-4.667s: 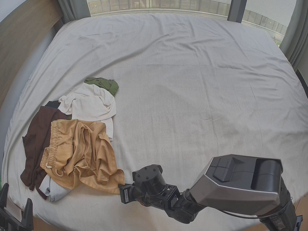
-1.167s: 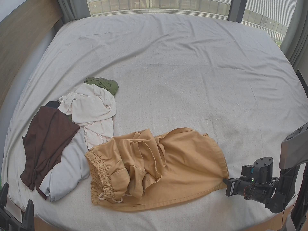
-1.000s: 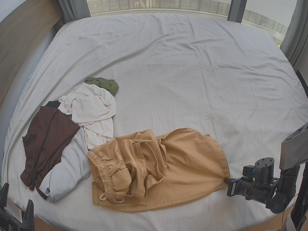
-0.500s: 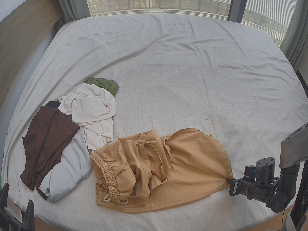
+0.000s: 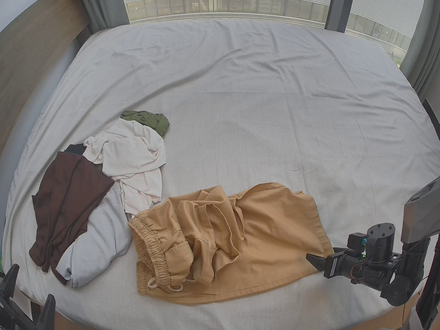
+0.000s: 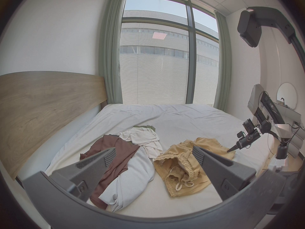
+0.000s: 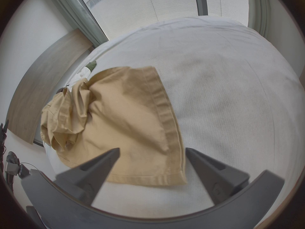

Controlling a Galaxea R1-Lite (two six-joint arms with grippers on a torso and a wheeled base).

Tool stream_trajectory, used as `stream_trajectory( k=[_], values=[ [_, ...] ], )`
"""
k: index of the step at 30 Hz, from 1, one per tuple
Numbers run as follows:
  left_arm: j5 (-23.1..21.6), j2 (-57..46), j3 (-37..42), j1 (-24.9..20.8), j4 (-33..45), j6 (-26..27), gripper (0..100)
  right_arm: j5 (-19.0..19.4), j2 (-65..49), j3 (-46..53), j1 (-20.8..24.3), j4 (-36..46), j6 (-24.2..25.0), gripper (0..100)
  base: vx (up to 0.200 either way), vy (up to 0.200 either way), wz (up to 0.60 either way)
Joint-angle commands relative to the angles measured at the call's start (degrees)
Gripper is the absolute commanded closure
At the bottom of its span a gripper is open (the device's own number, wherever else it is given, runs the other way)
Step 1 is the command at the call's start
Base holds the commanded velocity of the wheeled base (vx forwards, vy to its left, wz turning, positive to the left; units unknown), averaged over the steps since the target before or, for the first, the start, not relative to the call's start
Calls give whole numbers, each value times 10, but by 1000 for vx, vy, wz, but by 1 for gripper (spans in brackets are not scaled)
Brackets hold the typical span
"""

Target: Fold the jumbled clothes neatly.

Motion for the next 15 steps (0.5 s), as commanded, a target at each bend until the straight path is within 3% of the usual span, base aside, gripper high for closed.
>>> stream_trajectory(
  k=[1, 6, 10, 11, 12, 15],
  values=[
    [-31, 25, -28, -10, 1, -9, 0, -20, -81, -6, 46, 0, 2, 0, 0, 0, 0],
    [-38, 132, -96, -85, -2, -34, 0, -46, -172, -42, 79, 1, -7, 0, 0, 0, 0],
    [-64, 230, -167, -158, -8, -175, 0, -35, -196, -101, 100, 1, -6, 0, 0, 0, 0],
    [-64, 230, -167, -158, -8, -175, 0, -35, -196, -101, 100, 1, -6, 0, 0, 0, 0],
    [-67, 265, -198, -172, -17, -211, 0, -22, -198, -126, 105, 1, -5, 0, 0, 0, 0],
    [-69, 366, -244, -196, -70, -220, 0, 19, -197, -196, 128, 2, -7, 0, 0, 0, 0]
  ],
)
